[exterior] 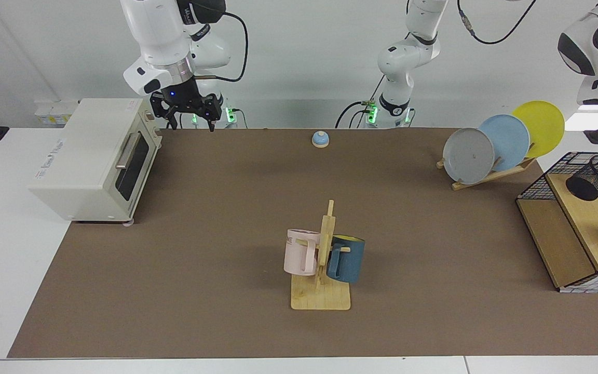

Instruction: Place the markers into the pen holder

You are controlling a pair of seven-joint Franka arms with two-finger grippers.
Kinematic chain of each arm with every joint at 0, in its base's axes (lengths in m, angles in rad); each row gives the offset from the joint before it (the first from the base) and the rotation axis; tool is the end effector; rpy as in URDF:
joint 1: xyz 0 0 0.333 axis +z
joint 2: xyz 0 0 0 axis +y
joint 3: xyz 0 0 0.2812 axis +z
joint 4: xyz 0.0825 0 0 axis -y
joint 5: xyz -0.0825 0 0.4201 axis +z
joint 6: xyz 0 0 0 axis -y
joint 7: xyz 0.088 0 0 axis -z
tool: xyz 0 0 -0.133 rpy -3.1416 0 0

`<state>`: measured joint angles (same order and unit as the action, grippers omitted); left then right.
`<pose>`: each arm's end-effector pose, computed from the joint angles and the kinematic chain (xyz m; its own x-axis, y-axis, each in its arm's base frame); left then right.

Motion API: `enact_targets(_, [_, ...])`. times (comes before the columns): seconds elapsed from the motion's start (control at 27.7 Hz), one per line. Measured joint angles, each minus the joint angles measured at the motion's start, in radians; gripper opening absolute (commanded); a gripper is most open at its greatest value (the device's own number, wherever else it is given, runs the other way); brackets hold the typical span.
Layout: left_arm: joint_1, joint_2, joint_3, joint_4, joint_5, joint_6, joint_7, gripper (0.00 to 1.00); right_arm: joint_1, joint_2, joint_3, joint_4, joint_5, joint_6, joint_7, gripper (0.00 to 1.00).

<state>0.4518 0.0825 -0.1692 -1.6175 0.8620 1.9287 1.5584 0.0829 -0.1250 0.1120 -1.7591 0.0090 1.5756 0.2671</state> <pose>0.6057 0.2536 0.5568 0.1040 -0.6618 -0.7424 -0.9926 -0.0220 -0.1195 0.5404 0.1103 0.5397 0.9957 -0.0742 -0.0558 -0.0731 -0.9971 0.0204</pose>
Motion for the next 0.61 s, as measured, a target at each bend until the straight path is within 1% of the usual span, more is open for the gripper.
enact_targets(0.36, [0.004, 0.006, 0.001, -0.042, 0.000, 0.001, 0.000, 0.00, 0.000, 0.000, 0.000, 0.000, 0.000, 0.000, 0.000, 1.00])
enact_targets(0.61, [0.022, 0.013, 0.000, -0.051, 0.000, 0.006, 0.000, 0.00, 0.000, 0.000, 0.000, 0.000, 0.000, 0.000, 0.000, 1.00])
